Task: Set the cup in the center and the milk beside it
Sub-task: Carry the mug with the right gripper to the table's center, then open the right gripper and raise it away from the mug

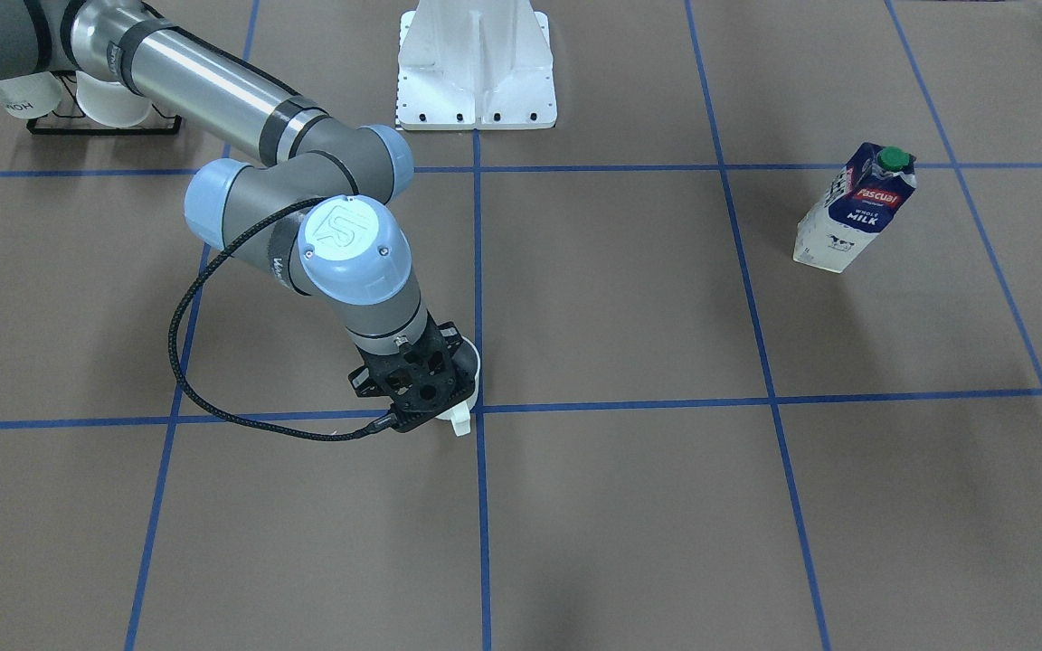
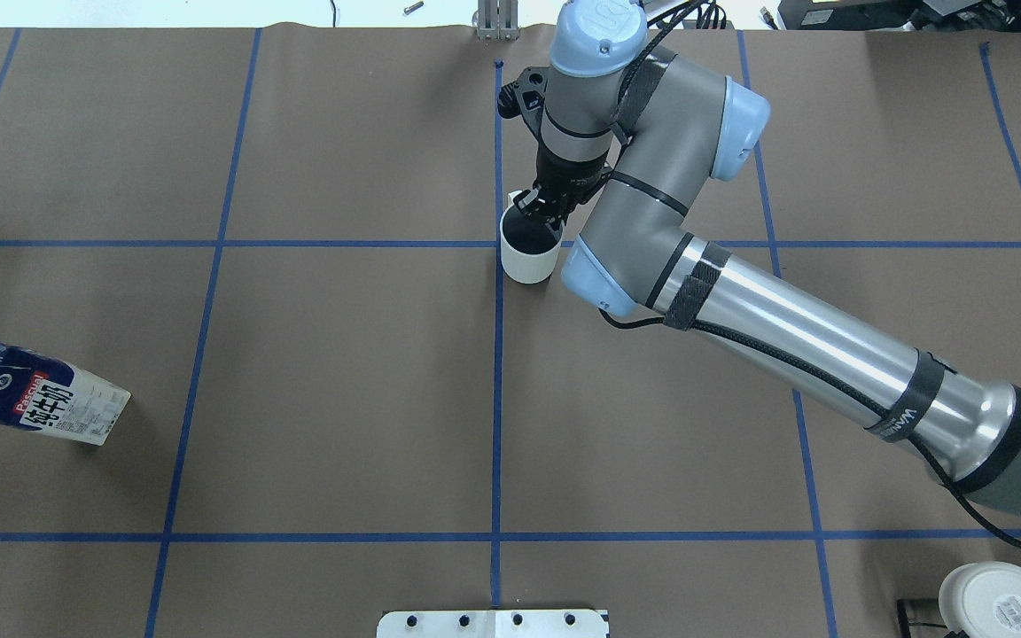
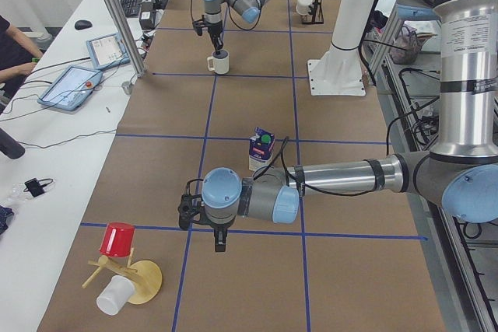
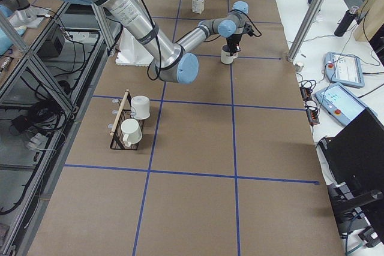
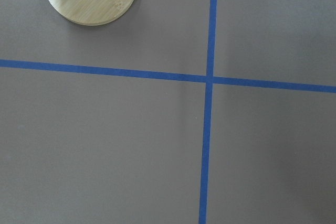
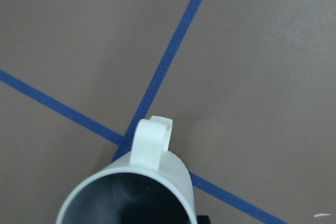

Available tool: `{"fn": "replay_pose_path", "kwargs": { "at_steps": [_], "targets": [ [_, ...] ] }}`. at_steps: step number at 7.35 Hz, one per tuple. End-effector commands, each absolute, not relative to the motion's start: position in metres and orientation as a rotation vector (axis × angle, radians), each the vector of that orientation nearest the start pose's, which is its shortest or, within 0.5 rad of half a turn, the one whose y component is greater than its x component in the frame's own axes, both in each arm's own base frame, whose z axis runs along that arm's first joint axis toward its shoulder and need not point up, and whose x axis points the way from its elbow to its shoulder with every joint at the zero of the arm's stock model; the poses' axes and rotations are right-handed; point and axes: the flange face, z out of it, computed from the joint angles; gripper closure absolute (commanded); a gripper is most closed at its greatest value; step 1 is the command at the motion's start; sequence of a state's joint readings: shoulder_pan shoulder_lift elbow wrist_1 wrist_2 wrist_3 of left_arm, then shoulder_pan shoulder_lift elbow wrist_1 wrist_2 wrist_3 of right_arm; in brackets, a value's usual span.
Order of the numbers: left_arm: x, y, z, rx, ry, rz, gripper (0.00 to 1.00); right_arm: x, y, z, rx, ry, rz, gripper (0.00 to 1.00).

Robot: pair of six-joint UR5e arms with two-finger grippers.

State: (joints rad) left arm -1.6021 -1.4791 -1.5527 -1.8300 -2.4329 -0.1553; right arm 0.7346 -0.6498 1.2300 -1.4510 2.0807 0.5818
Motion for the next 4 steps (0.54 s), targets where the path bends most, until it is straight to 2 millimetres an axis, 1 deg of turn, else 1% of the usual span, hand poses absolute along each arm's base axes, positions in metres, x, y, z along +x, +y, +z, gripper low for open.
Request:
{"fn": "replay_pose_path", "kwargs": {
  "at_steps": [1,2,3,4],
  "targets": [
    [-0.072,-0.459,0.673,0.089,0.868,-0.110,0.02,-0.527,-0.607,0.181,0.199,-0.864,-0.342,0.00],
    [-0.069,-0.467,0.647,0.105,0.914,-0.097,0.02,-0.505,-0.620,0.172,0.155,-0.914,-0.310,0.00],
    [-0.068,-0.469,0.596,0.118,0.977,-0.093,0.02,-0.466,-0.640,0.171,0.106,-0.954,-0.272,0.00],
    [-0.068,-0.461,0.529,0.151,0.979,-0.098,0.02,-0.427,-0.640,0.184,0.081,-0.934,-0.225,0.00]
  ]
}}
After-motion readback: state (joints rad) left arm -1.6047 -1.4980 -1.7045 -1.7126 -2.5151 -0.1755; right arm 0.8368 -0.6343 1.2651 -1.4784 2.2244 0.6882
